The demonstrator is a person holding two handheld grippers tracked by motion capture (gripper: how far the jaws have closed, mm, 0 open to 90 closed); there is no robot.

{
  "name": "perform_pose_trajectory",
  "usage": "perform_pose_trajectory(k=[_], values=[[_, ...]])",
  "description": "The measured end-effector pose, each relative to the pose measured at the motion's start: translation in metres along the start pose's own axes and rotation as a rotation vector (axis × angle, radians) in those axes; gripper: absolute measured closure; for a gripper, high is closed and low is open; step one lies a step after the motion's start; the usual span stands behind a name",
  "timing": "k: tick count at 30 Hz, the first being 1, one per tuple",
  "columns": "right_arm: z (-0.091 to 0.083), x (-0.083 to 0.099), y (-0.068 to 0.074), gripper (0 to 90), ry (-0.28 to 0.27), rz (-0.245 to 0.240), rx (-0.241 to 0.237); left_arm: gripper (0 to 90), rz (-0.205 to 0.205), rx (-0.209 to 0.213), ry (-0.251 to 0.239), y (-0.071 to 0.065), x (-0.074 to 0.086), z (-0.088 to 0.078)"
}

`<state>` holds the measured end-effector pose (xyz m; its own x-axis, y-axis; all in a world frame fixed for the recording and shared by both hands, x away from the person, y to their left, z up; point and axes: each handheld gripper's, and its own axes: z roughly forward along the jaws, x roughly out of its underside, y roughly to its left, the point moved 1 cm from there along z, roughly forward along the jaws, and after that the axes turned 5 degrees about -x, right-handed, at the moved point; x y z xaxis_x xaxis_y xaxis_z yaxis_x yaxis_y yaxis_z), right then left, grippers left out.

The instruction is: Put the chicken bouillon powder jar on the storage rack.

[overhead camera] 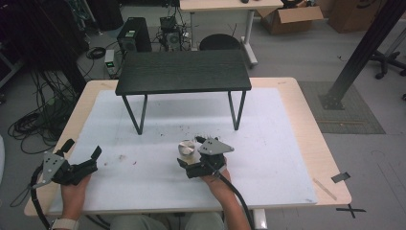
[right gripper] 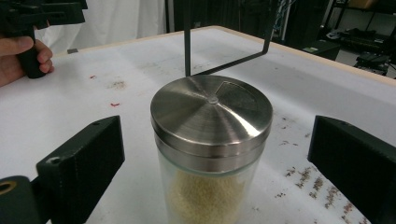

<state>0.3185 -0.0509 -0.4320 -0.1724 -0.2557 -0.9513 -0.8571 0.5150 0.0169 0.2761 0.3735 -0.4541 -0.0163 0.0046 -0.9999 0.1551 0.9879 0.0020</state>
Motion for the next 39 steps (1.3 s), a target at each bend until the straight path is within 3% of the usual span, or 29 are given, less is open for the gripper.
perform_pose_trajectory(k=[16, 39], values=[[0.0043, 0.0007, -0.0029, 21.3, -0.022, 0.027, -0.041, 0.4, 0.000, 0.001, -0.002, 0.0002, 0.0001, -0.0004], [0.0064, 0.0023, -0.0033, 37.9, -0.030, 0.043, -0.080, 0.4, -0.002, 0.002, -0.004, 0.0002, 0.0001, -0.0004]])
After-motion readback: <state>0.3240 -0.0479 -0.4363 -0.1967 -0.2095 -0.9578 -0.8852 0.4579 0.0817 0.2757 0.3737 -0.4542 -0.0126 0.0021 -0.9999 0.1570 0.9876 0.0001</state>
